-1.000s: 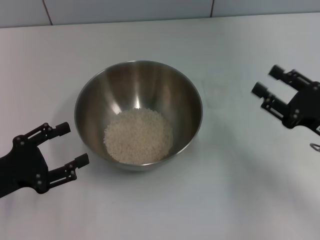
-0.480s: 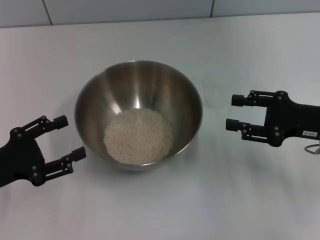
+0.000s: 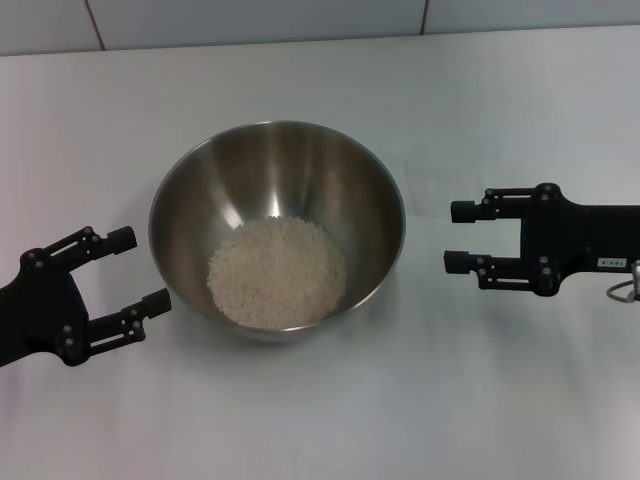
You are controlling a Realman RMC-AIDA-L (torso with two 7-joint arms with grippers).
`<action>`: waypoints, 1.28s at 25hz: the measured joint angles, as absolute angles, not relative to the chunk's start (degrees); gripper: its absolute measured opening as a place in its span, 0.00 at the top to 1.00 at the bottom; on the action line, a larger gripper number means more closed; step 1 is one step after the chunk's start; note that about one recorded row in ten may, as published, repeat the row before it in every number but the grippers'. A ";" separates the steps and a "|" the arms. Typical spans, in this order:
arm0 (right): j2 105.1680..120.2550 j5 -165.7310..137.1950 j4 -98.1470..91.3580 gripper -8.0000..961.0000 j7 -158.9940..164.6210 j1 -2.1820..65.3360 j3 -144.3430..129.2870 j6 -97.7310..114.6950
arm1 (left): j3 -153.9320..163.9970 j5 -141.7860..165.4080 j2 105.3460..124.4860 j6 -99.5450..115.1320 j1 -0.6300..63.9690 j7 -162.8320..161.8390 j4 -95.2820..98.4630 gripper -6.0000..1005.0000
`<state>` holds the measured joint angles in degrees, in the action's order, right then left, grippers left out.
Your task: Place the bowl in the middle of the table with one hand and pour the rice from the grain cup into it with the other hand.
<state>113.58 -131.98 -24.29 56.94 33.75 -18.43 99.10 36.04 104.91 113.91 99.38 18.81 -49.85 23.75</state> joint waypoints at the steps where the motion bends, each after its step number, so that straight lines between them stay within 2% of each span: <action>1: 113.62 -131.98 -24.30 0.36 56.88 33.74 -18.44 99.05 | 36.04 104.91 113.91 99.38 18.81 -49.87 23.75 0.19; 32: 113.73 -131.47 -24.96 0.36 56.46 32.44 -18.10 97.39 | 36.47 105.03 113.81 99.68 18.98 -50.45 23.82 0.19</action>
